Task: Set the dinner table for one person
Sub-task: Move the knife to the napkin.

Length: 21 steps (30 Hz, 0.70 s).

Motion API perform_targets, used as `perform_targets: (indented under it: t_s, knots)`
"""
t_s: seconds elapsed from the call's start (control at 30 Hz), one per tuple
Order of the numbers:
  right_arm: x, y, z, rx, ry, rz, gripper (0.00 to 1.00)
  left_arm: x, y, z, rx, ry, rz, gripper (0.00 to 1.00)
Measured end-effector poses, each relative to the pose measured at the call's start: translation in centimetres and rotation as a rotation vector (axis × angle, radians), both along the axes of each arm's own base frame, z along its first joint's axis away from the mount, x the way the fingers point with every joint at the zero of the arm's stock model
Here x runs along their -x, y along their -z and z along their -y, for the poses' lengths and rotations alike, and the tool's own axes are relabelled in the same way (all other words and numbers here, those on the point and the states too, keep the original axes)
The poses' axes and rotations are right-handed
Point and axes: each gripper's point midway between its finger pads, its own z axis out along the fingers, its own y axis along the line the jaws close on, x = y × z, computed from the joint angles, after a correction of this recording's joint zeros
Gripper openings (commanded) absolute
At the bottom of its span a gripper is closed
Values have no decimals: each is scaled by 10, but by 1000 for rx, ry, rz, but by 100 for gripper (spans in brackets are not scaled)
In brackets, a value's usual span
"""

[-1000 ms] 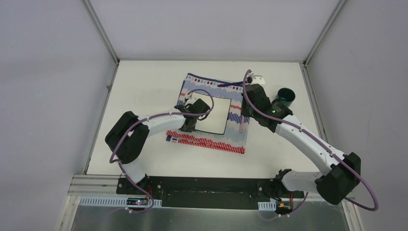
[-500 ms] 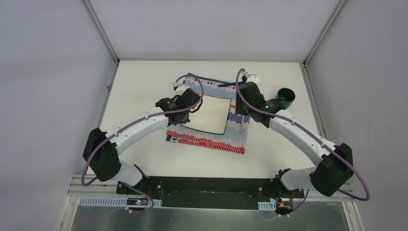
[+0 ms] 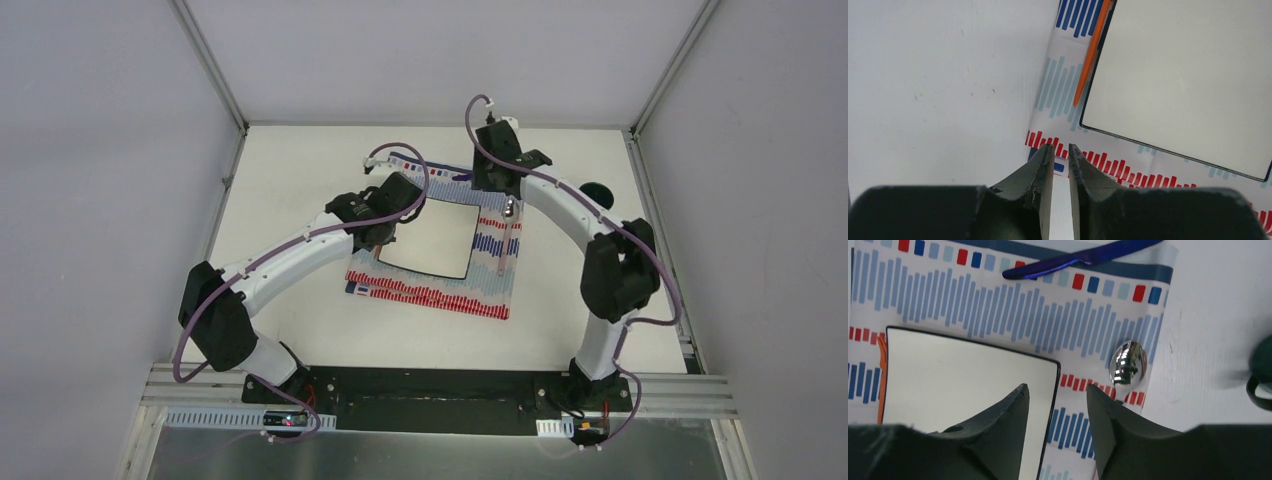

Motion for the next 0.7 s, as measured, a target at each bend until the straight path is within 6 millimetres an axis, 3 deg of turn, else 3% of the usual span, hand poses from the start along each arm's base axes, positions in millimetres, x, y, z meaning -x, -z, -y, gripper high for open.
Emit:
perform_targets:
  t_s: [0.3,0.53,0.7]
  knots:
    - [-72,26,-8,-2,11,-7,50,1,7,-11,-56,-14,3,20]
    - [-106,62,-1,8,33,-46,51,4,16,-18,-91,-15,-9,22]
    - [-130,71,-3,-52,29,-53,52,4,17,-22,-112,-21,-2,23]
